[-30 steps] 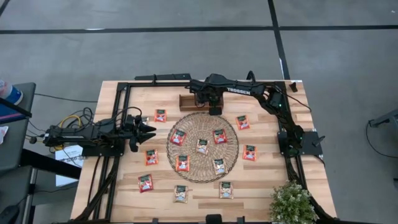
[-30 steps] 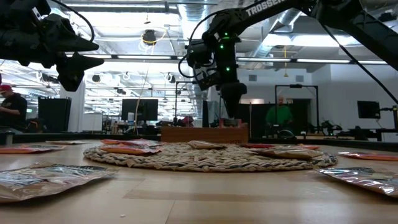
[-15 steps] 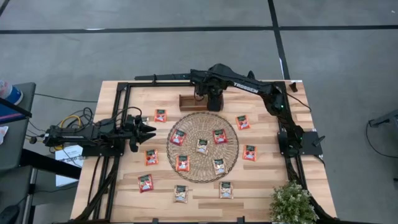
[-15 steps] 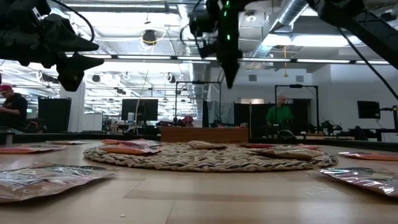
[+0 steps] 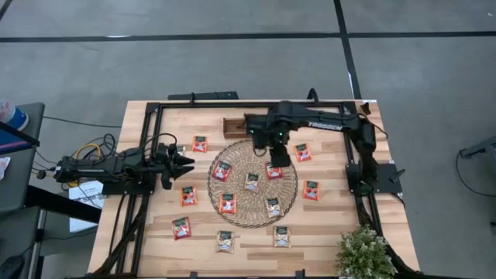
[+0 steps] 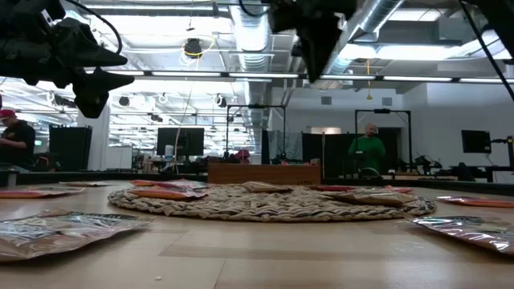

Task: Pick & Place Tea
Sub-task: Put the red tea bag into the right section of the wooden organizer

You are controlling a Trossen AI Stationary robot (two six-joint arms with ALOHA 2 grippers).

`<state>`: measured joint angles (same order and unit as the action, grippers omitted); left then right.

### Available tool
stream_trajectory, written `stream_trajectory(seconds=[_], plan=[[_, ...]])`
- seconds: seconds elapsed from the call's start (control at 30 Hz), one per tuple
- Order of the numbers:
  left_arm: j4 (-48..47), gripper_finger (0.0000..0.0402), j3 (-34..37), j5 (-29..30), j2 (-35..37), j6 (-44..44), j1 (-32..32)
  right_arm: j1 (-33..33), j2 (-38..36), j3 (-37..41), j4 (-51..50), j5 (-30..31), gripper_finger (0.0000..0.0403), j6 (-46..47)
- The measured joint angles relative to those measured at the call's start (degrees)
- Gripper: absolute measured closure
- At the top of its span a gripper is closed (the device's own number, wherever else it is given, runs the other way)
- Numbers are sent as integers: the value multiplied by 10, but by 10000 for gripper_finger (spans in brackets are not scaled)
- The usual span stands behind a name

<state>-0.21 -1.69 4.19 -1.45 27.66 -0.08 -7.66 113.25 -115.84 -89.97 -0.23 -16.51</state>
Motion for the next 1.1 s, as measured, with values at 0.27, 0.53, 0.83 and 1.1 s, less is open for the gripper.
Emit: stream_trajectory(seconds=[0.27,0.53,0.83,1.1], plan=[[-3,247,0,-41,0,-10,0,2,-57,165,139,-30,271,0],[-3,247,0,-48,0,-11,0,13,-18,224,195,-43,271,-19],[-5,247,0,-50,0,-11,0,6,24,249,262,-43,271,-29],[-5,247,0,-62,0,0,0,-17,23,281,291,-29,271,-30]])
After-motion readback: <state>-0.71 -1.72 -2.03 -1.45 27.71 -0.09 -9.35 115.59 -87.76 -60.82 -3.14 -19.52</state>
